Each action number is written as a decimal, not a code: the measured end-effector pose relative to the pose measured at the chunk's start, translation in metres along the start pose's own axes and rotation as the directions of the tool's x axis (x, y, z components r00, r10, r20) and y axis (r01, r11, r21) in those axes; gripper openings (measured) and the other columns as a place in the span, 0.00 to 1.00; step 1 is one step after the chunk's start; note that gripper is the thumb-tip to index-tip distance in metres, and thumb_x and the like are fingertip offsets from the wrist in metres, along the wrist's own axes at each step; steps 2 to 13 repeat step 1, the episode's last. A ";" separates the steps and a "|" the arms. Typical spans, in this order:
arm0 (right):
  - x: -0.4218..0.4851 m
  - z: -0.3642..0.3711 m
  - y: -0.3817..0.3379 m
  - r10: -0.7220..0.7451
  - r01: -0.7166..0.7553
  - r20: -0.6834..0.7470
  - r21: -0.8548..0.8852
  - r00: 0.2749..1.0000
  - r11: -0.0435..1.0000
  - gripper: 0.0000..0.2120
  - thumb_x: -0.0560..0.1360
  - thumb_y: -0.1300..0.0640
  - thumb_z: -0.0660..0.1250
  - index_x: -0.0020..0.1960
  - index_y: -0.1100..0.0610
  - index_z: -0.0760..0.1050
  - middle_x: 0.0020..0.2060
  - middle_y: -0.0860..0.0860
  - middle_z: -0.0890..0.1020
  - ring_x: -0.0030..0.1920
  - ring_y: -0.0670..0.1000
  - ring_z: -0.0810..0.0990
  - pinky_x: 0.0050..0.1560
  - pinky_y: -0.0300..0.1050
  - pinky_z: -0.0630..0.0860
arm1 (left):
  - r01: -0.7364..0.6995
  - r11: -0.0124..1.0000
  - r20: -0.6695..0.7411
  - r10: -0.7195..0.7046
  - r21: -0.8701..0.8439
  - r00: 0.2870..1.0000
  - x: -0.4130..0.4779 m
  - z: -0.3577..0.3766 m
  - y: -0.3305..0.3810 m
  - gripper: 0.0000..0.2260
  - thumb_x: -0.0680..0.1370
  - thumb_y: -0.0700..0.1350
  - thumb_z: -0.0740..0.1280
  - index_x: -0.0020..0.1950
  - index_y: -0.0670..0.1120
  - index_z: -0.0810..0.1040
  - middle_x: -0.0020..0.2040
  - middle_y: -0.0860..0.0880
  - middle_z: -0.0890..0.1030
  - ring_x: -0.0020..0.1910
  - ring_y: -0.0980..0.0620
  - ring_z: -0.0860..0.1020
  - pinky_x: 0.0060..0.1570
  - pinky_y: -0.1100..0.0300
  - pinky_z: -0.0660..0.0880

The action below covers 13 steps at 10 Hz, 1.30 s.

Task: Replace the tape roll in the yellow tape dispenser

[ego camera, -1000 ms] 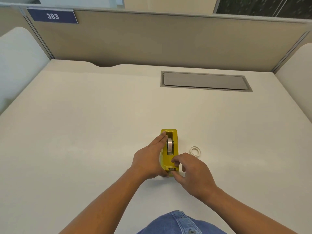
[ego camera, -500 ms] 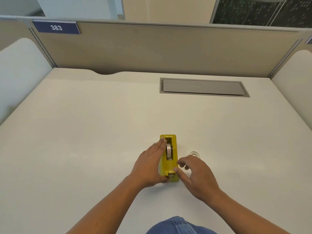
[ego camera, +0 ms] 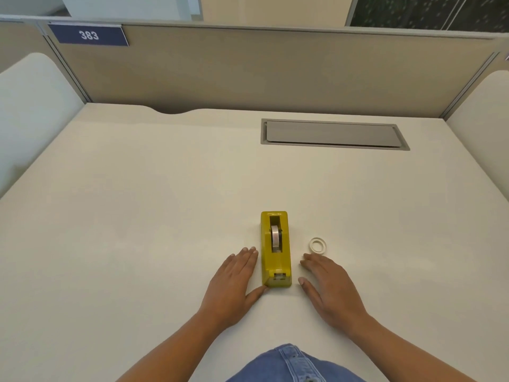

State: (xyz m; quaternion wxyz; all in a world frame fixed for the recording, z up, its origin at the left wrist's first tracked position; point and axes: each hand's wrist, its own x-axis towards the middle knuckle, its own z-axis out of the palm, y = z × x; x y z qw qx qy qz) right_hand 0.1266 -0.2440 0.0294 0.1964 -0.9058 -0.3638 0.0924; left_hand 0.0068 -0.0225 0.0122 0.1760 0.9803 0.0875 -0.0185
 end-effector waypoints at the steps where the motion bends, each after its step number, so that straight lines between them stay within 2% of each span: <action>1: -0.002 0.008 0.007 -0.037 0.036 -0.034 -0.022 0.999 0.999 0.23 0.79 0.44 0.61 0.72 0.51 0.69 0.72 0.47 0.70 0.73 0.48 0.65 0.71 0.41 0.57 | 0.003 1.000 -0.021 -0.003 -0.004 1.000 -0.004 0.005 0.001 0.31 0.79 0.66 0.43 0.79 0.53 0.49 0.77 0.58 0.45 0.78 0.58 0.44 0.74 0.59 0.36; 13: -0.002 0.008 0.007 -0.037 0.036 -0.034 -0.022 0.999 0.999 0.23 0.79 0.44 0.61 0.72 0.51 0.69 0.72 0.47 0.70 0.73 0.48 0.65 0.71 0.41 0.57 | 0.003 1.000 -0.021 -0.003 -0.004 1.000 -0.004 0.005 0.001 0.31 0.79 0.66 0.43 0.79 0.53 0.49 0.77 0.58 0.45 0.78 0.58 0.44 0.74 0.59 0.36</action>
